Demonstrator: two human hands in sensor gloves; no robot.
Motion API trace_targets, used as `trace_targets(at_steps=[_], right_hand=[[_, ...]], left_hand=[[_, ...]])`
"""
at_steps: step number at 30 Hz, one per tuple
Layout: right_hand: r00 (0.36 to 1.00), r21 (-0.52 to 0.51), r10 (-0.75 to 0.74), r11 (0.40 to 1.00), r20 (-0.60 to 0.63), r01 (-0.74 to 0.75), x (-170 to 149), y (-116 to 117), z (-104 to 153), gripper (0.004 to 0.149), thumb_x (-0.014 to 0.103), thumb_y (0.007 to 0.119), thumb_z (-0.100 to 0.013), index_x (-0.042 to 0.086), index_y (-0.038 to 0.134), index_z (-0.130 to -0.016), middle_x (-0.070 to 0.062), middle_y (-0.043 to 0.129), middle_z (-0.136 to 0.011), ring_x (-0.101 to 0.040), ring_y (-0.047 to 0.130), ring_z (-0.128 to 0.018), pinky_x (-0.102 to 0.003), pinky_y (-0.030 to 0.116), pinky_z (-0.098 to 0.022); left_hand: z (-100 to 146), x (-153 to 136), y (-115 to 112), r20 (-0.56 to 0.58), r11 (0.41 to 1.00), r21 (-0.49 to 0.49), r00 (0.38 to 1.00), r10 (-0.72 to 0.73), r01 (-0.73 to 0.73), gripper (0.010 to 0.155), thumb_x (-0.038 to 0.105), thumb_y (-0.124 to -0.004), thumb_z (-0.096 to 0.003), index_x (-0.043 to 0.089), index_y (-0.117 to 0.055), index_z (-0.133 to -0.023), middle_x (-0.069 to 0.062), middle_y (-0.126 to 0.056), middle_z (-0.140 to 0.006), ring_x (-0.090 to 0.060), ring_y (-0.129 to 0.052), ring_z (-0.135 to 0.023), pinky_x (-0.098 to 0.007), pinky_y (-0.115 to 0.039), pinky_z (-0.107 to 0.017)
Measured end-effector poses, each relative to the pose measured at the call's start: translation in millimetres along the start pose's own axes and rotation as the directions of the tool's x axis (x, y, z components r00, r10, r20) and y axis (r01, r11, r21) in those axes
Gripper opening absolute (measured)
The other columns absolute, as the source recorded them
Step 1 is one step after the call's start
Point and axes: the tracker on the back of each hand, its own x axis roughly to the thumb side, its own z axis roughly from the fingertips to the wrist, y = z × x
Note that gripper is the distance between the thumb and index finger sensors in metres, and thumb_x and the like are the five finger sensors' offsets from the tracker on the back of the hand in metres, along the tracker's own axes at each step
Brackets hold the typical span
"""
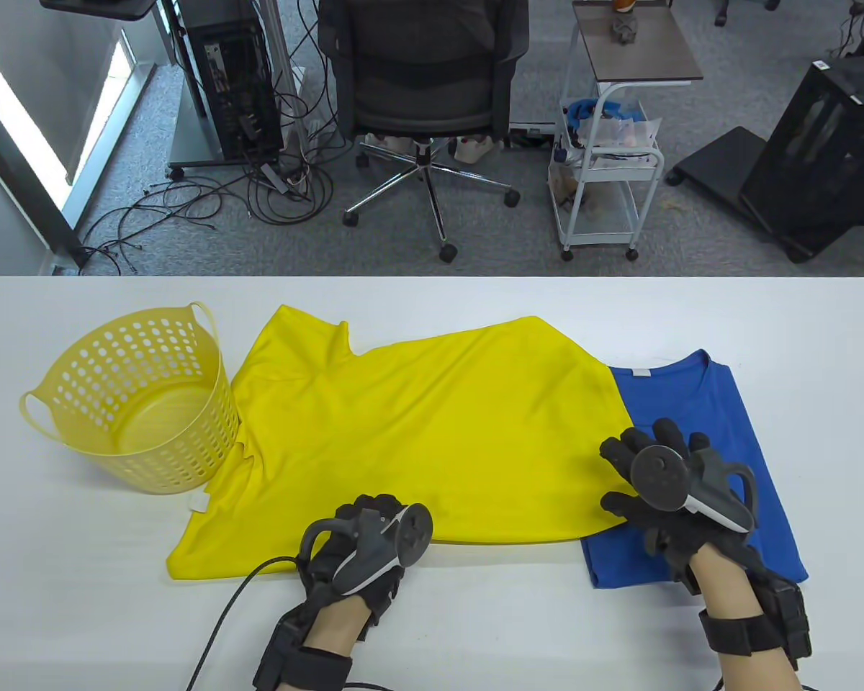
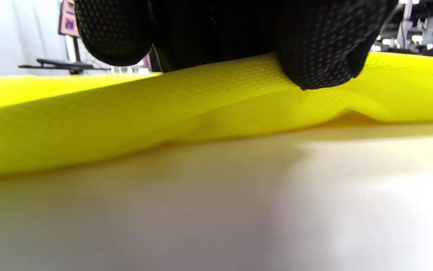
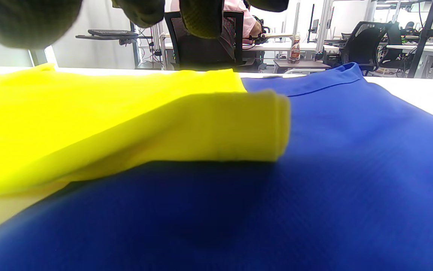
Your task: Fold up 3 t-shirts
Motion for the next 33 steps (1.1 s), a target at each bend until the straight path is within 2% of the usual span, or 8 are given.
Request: trace_targets(at_steps=[6,9,13,19,24,29,33], right_hand=[[0.999,-0.029,-0.034,0.999,0.01,0.034,0.5,-7.0,1.7,0.072,0.053,0.079,-0.036,0.032,0.054,-0.1,-0.007,0.055,-0.113,-0.049,0.039,-0.108,-0.074,0.03,-0.072],[0.995,-0.051,-0.096,0.994,0.036,0.098,5.6,-11.5,2.1,0.071,0.053,0.078,-0.037,0.031,0.055,-0.1,-0.008,0.059,-0.11,-0.049,0.057,-0.102,-0.069,0.048,-0.07],[0.979,-0.038,-0.191,0.98,0.072,0.194,21.5,-17.2,-3.5,0.07,0.052,0.078,-0.037,0.029,0.057,-0.1,-0.009,0.066,-0.106,-0.046,0.067,-0.096,-0.066,0.053,-0.068],[0.971,0.091,-0.216,0.974,0.097,0.208,59.7,-3.9,-18.1,0.072,0.053,0.078,-0.037,0.027,0.056,-0.101,-0.009,0.065,-0.107,-0.047,0.066,-0.097,-0.067,0.052,-0.068],[0.979,0.149,-0.192,0.972,0.073,0.18,73.1,11.5,-29.7,0.074,0.053,0.077,-0.037,0.026,0.052,-0.102,-0.009,0.061,-0.108,-0.049,0.061,-0.099,-0.068,0.05,-0.069],[0.979,0.139,-0.189,0.974,0.082,0.177,84.6,19.4,-36.4,0.073,0.052,0.078,-0.038,0.027,0.052,-0.102,-0.009,0.061,-0.108,-0.049,0.061,-0.099,-0.068,0.051,-0.069],[0.964,0.146,-0.25,0.961,0.094,0.235,96.6,19.6,-39.8,0.072,0.052,0.076,-0.038,0.027,0.052,-0.101,-0.008,0.063,-0.107,-0.048,0.063,-0.098,-0.067,0.052,-0.069]], left_hand=[[-8.7,-8.4,27.0,-0.045,0.998,0.039,0.997,0.061,-0.059,0.04,0.045,-0.084,-0.0359,0.033,-0.085,-0.074,0.003,-0.085,-0.075,-0.019,-0.086,-0.072,-0.041,-0.078,-0.058],[-16.2,-8.4,42.9,-0.051,0.995,0.065,0.996,0.075,-0.071,0.04,0.045,-0.084,-0.0361,0.033,-0.085,-0.074,0.003,-0.085,-0.075,-0.019,-0.085,-0.072,-0.041,-0.078,-0.058],[-25.9,-1.0,67.3,-0.039,0.993,0.104,0.998,0.057,-0.052,0.04,0.045,-0.084,-0.0362,0.033,-0.085,-0.074,0.003,-0.085,-0.076,-0.019,-0.085,-0.072,-0.042,-0.077,-0.058],[-41.6,11.0,97.4,-0.017,0.981,0.188,0.999,0.047,-0.043,0.041,0.048,-0.084,-0.0367,0.033,-0.085,-0.075,0.003,-0.085,-0.076,-0.019,-0.084,-0.073,-0.043,-0.076,-0.058],[-53.7,13.2,110.9,-0.02,0.97,0.219,0.993,0.116,-0.109,0.041,0.049,-0.082,-0.0374,0.033,-0.084,-0.075,0.003,-0.084,-0.077,-0.021,-0.083,-0.074,-0.043,-0.075,-0.059],[-62.7,12.8,124.9,-0.039,0.95,0.247,0.978,0.206,-0.191,0.041,0.051,-0.08,-0.0381,0.034,-0.083,-0.076,0.003,-0.082,-0.079,-0.021,-0.081,-0.075,-0.043,-0.074,-0.06],[-65.5,13.8,136.8,-0.053,0.924,0.28,0.957,0.284,-0.259,0.041,0.053,-0.079,-0.0385,0.035,-0.082,-0.076,0.004,-0.081,-0.08,-0.02,-0.081,-0.076,-0.043,-0.073,-0.06]])
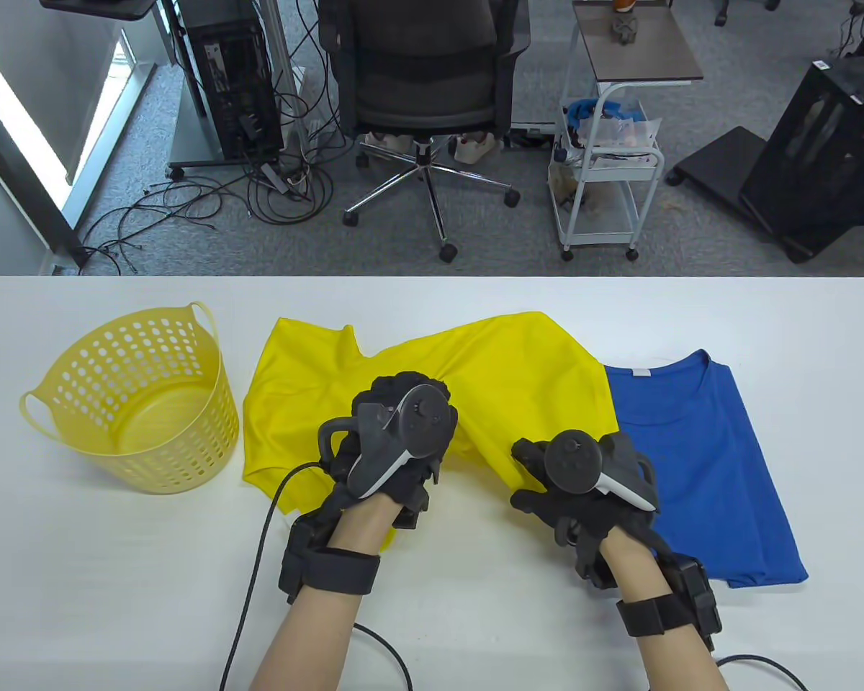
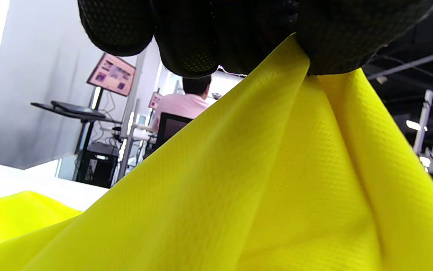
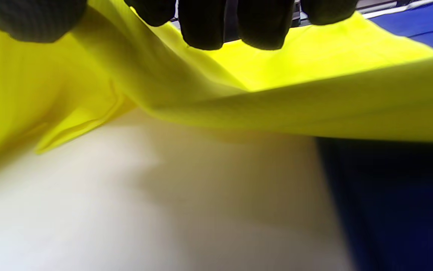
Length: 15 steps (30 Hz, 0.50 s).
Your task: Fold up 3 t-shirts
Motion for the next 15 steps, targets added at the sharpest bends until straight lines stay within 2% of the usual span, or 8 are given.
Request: trace_targets(at_steps=[4,9,15], right_hand=[[0.997,-0.011,-0.069,0.998,0.04,0.069,13.6,1.0,-4.0,0.072,0.052,0.076,-0.039,0.027,0.052,-0.101,-0.007,0.065,-0.106,-0.048,0.065,-0.097,-0.068,0.052,-0.068],[0.991,0.003,-0.114,0.993,0.076,0.114,32.1,7.5,-6.8,0.072,0.053,0.075,-0.039,0.026,0.052,-0.102,-0.008,0.064,-0.107,-0.048,0.064,-0.098,-0.068,0.051,-0.069],[0.978,-0.018,-0.197,0.98,0.067,0.198,59.8,26.5,-10.0,0.083,0.058,0.075,-0.036,0.019,0.047,-0.104,-0.012,0.055,-0.109,-0.05,0.057,-0.099,-0.072,0.045,-0.069]], left_hand=[[-3.3,3.2,13.1,-0.012,0.999,0.023,0.999,0.032,-0.032,0.041,0.053,-0.077,-0.0396,0.035,-0.081,-0.077,0.004,-0.08,-0.081,-0.02,-0.079,-0.078,-0.043,-0.073,-0.061],[-2.9,3.3,19.0,-0.016,0.998,0.017,0.998,0.058,-0.057,0.041,0.052,-0.077,-0.0401,0.035,-0.081,-0.078,0.004,-0.08,-0.082,-0.02,-0.079,-0.079,-0.043,-0.073,-0.061],[-0.7,-1.4,21.6,-0.035,0.999,0.018,0.999,0.042,-0.041,0.041,0.052,-0.077,-0.0403,0.035,-0.081,-0.078,0.004,-0.08,-0.082,-0.02,-0.079,-0.078,-0.043,-0.073,-0.06]])
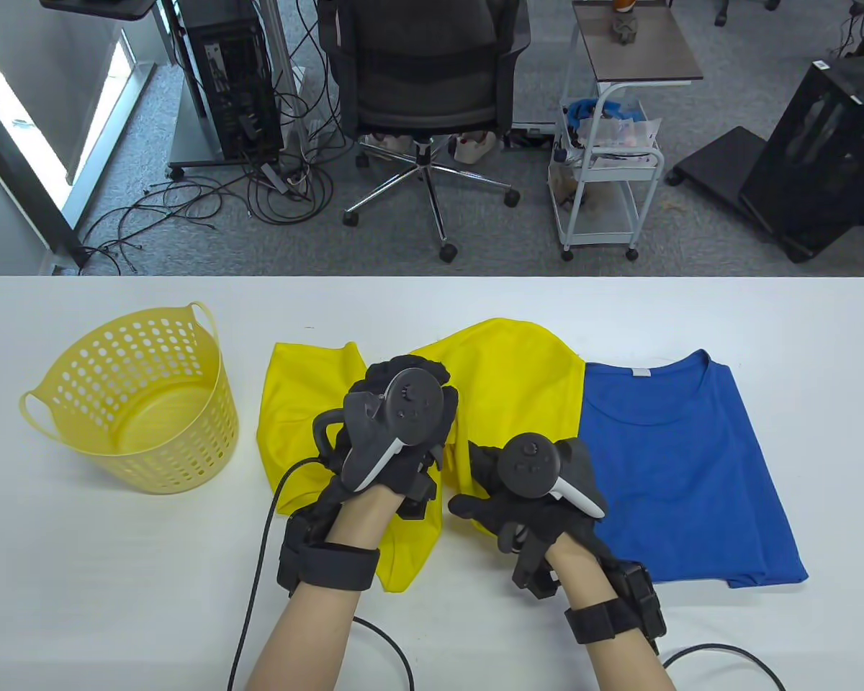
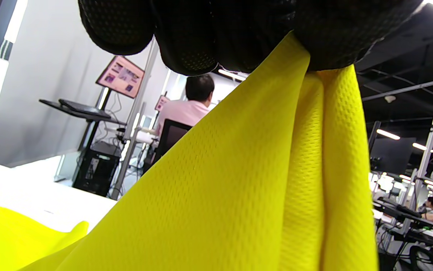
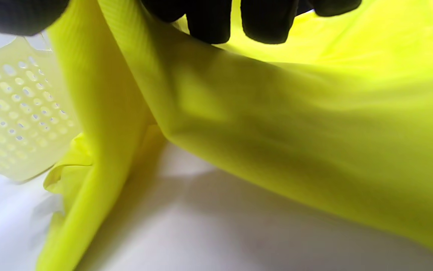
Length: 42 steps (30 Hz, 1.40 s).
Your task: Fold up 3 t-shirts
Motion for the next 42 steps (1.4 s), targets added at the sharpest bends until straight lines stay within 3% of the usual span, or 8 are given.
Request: trace_targets(at_steps=[4,7,12,14,19,32,42], right_hand=[[0.998,-0.076,0.044,0.996,-0.039,-0.046,17.6,13.9,1.7,0.095,0.062,0.075,-0.032,0.012,0.039,-0.104,-0.019,0.045,-0.11,-0.051,0.051,-0.1,-0.075,0.038,-0.069],[0.991,-0.155,0.078,0.983,-0.109,-0.094,28.4,20.3,1.4,0.096,0.063,0.075,-0.032,0.01,0.04,-0.104,-0.02,0.046,-0.109,-0.052,0.051,-0.099,-0.076,0.036,-0.069],[0.972,-0.227,0.108,0.961,-0.209,-0.156,35.4,29.2,-5.6,0.082,0.054,0.079,-0.038,0.013,0.048,-0.102,-0.017,0.056,-0.106,-0.048,0.062,-0.096,-0.075,0.039,-0.069],[0.96,-0.277,0.128,0.941,-0.249,-0.197,37.1,32.3,-7.4,0.069,0.047,0.08,-0.041,0.016,0.057,-0.099,-0.013,0.067,-0.102,-0.045,0.071,-0.093,-0.075,0.041,-0.069],[0.93,-0.282,0.187,0.918,-0.316,-0.28,34.5,32.7,-12.2,0.046,0.041,0.079,-0.044,0.025,0.076,-0.086,-0.003,0.087,-0.086,-0.039,0.082,-0.086,-0.073,0.044,-0.069],[0.866,-0.206,0.303,0.89,-0.399,-0.406,17.8,26.6,-16.0,0.042,0.04,0.079,-0.043,0.027,0.077,-0.083,0.0,0.089,-0.082,-0.037,0.084,-0.085,-0.072,0.045,-0.07],[0.847,-0.259,0.337,0.847,-0.412,-0.464,5.6,-15.4,-4.4,0.042,0.038,0.078,-0.043,0.027,0.076,-0.084,0.0,0.088,-0.083,-0.037,0.083,-0.085,-0.072,0.047,-0.07]], left_hand=[[0.3,-6.3,3.3,-0.016,1.0,0.005,1.0,0.0,0.0,0.041,0.051,-0.077,-0.0403,0.034,-0.081,-0.078,0.004,-0.08,-0.081,-0.02,-0.08,-0.078,-0.043,-0.073,-0.06],[1.8,-11.8,4.7,-0.023,1.0,0.007,1.0,0.016,-0.016,0.041,0.051,-0.077,-0.0404,0.034,-0.081,-0.078,0.004,-0.08,-0.081,-0.02,-0.08,-0.078,-0.043,-0.073,-0.06],[6.8,-20.9,7.5,-0.031,1.0,0.016,0.999,0.021,-0.021,0.041,0.052,-0.077,-0.0402,0.034,-0.081,-0.077,0.004,-0.081,-0.081,-0.02,-0.08,-0.077,-0.043,-0.074,-0.06],[9.0,-27.4,11.5,-0.038,0.999,0.023,0.999,0.028,-0.027,0.041,0.052,-0.077,-0.0402,0.034,-0.081,-0.077,0.004,-0.081,-0.08,-0.02,-0.081,-0.077,-0.043,-0.074,-0.059],[12.3,-43.6,25.4,-0.063,0.998,0.048,0.997,0.037,-0.034,0.041,0.052,-0.077,-0.0402,0.034,-0.081,-0.077,0.003,-0.081,-0.08,-0.02,-0.081,-0.077,-0.043,-0.074,-0.059],[19.2,-90.6,53.7,-0.147,0.994,0.109,0.988,0.044,-0.028,0.041,0.052,-0.076,-0.0408,0.033,-0.081,-0.077,0.002,-0.081,-0.08,-0.022,-0.08,-0.076,-0.043,-0.074,-0.059],[25.3,-129.2,58.6,-0.233,0.993,0.113,0.97,0.062,-0.037,0.041,0.051,-0.075,-0.0413,0.032,-0.081,-0.077,0.002,-0.081,-0.08,-0.022,-0.08,-0.076,-0.043,-0.073,-0.059]])
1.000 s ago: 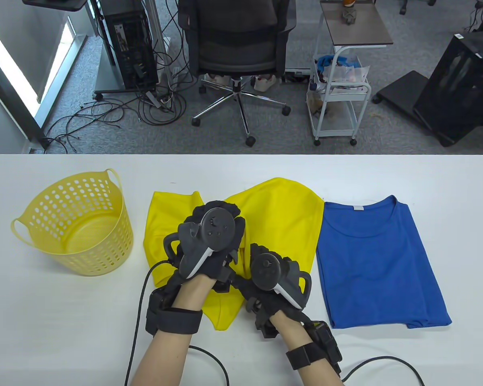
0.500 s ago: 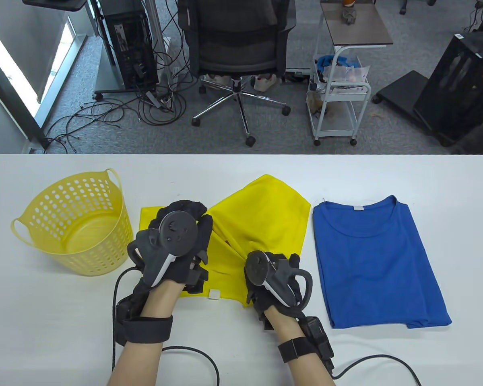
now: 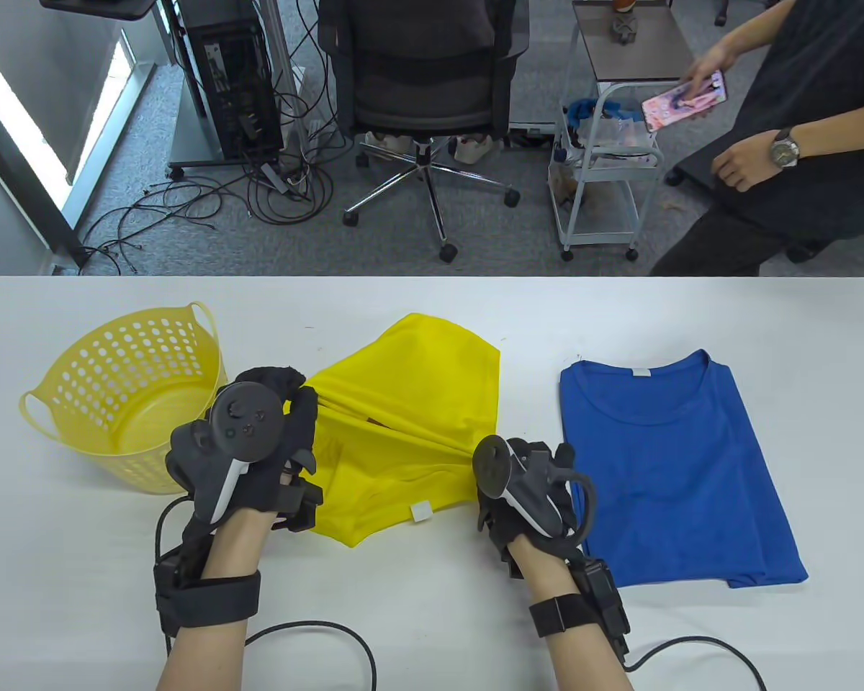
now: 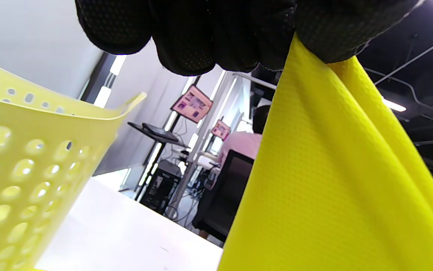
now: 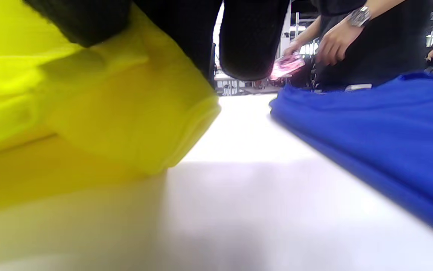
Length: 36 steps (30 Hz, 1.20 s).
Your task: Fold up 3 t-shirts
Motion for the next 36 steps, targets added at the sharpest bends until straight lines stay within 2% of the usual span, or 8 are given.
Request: trace_targets(at_steps=[6,10,13,21,25,29,34,36], right_hand=[[0.998,-0.134,-0.066,0.989,0.02,0.069,-15.2,-54.4,-4.2,0.041,0.038,0.078,-0.042,0.028,0.078,-0.082,0.001,0.09,-0.081,-0.033,0.087,-0.081,-0.067,0.054,-0.069],[0.993,-0.183,-0.097,0.977,0.074,0.109,-23.7,-88.1,-1.7,0.041,0.039,0.08,-0.04,0.028,0.081,-0.08,0.0,0.092,-0.074,-0.026,0.092,-0.067,-0.057,0.065,-0.064],[0.99,-0.207,-0.088,0.972,0.113,0.11,-27.4,-98.7,4.5,0.041,0.039,0.08,-0.04,0.027,0.082,-0.079,0.0,0.093,-0.071,-0.025,0.093,-0.062,-0.056,0.066,-0.062],[0.971,-0.164,0.081,0.986,0.223,-0.045,-21.8,-92.6,21.8,0.041,0.035,0.079,-0.04,0.025,0.082,-0.079,-0.001,0.093,-0.071,-0.026,0.093,-0.062,-0.056,0.066,-0.062],[0.965,-0.044,0.021,0.999,0.26,-0.01,-25.8,-85.2,22.1,0.04,0.034,0.08,-0.04,0.023,0.084,-0.078,-0.003,0.094,-0.069,-0.025,0.095,-0.06,-0.053,0.069,-0.061],[0.961,0.03,0.011,0.999,0.275,-0.02,-28.3,-78.9,24.8,0.04,0.034,0.08,-0.04,0.023,0.084,-0.078,-0.003,0.095,-0.069,-0.025,0.094,-0.06,-0.053,0.069,-0.061],[0.955,0.105,0.024,0.993,0.295,-0.057,-35.3,-66.0,28.6,0.04,0.035,0.08,-0.04,0.024,0.084,-0.078,-0.001,0.095,-0.071,-0.027,0.094,-0.064,-0.056,0.066,-0.062],[0.953,0.165,0.006,0.985,0.304,-0.058,-40.2,-59.8,29.1,0.04,0.036,0.08,-0.04,0.026,0.084,-0.078,0.0,0.094,-0.072,-0.029,0.092,-0.069,-0.058,0.064,-0.063]], left_hand=[[-0.2,-12.4,11.0,-0.031,1.0,0.002,0.999,-0.005,0.005,0.04,0.052,-0.073,-0.0416,0.032,-0.081,-0.076,0.001,-0.081,-0.079,-0.022,-0.08,-0.075,-0.043,-0.073,-0.059],[3.5,-19.1,12.3,-0.046,0.996,-0.065,0.997,-0.064,0.061,0.04,0.051,-0.073,-0.042,0.031,-0.082,-0.075,0.0,-0.081,-0.079,-0.023,-0.08,-0.075,-0.044,-0.073,-0.059],[8.6,-25.7,5.2,-0.039,0.987,-0.129,0.994,-0.101,0.095,0.04,0.051,-0.073,-0.0421,0.031,-0.083,-0.074,0.0,-0.082,-0.079,-0.023,-0.081,-0.075,-0.044,-0.073,-0.059],[24.2,-38.9,-16.4,-0.022,0.943,-0.283,0.981,-0.192,0.178,0.039,0.051,-0.074,-0.0427,0.031,-0.085,-0.075,0.0,-0.083,-0.079,-0.023,-0.081,-0.075,-0.045,-0.073,-0.06],[30.9,-44.0,-19.4,-0.011,0.922,-0.345,0.981,-0.192,0.176,0.039,0.05,-0.074,-0.0432,0.03,-0.085,-0.075,-0.001,-0.082,-0.079,-0.024,-0.08,-0.075,-0.045,-0.072,-0.06],[37.1,-46.5,-23.9,-0.007,0.908,-0.377,0.98,-0.197,0.18,0.039,0.049,-0.073,-0.0435,0.029,-0.085,-0.075,-0.002,-0.082,-0.079,-0.025,-0.08,-0.074,-0.045,-0.072,-0.059],[45.9,-50.8,-38.8,0.008,0.893,-0.412,0.981,-0.196,0.182,0.039,0.049,-0.073,-0.0436,0.03,-0.084,-0.075,-0.001,-0.082,-0.079,-0.025,-0.08,-0.075,-0.045,-0.072,-0.06],[47.3,-52.8,-45.5,0.016,0.879,-0.441,0.98,-0.197,0.184,0.039,0.049,-0.073,-0.0438,0.029,-0.084,-0.076,-0.001,-0.082,-0.08,-0.024,-0.08,-0.075,-0.045,-0.071,-0.06]])
